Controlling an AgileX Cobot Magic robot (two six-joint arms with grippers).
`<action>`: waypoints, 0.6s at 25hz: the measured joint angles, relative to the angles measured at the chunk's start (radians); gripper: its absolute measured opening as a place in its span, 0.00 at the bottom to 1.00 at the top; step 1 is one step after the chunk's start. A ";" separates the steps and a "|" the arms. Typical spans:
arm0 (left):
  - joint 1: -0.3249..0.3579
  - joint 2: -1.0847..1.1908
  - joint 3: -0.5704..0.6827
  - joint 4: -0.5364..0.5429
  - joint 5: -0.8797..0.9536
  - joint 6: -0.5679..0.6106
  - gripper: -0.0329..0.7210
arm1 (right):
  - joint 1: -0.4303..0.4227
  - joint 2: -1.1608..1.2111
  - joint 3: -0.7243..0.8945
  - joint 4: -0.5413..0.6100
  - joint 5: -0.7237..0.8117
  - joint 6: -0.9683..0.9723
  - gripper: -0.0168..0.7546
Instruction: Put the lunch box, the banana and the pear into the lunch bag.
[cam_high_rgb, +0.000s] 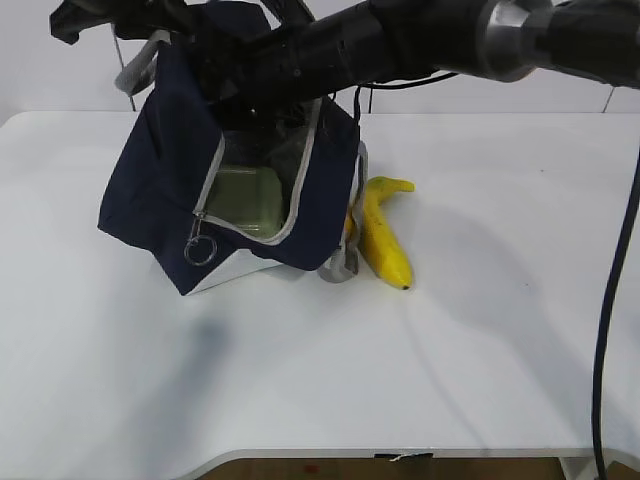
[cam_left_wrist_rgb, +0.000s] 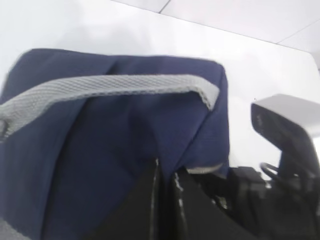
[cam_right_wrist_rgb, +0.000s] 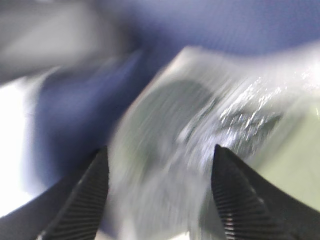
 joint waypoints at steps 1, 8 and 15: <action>0.007 0.000 0.000 0.006 0.000 0.000 0.04 | 0.000 0.000 -0.007 -0.008 0.010 -0.002 0.69; 0.073 0.000 0.000 0.062 0.005 0.000 0.04 | -0.025 0.000 -0.137 -0.155 0.195 0.042 0.69; 0.108 0.000 0.000 0.169 0.026 -0.001 0.04 | -0.073 0.000 -0.374 -0.534 0.401 0.260 0.68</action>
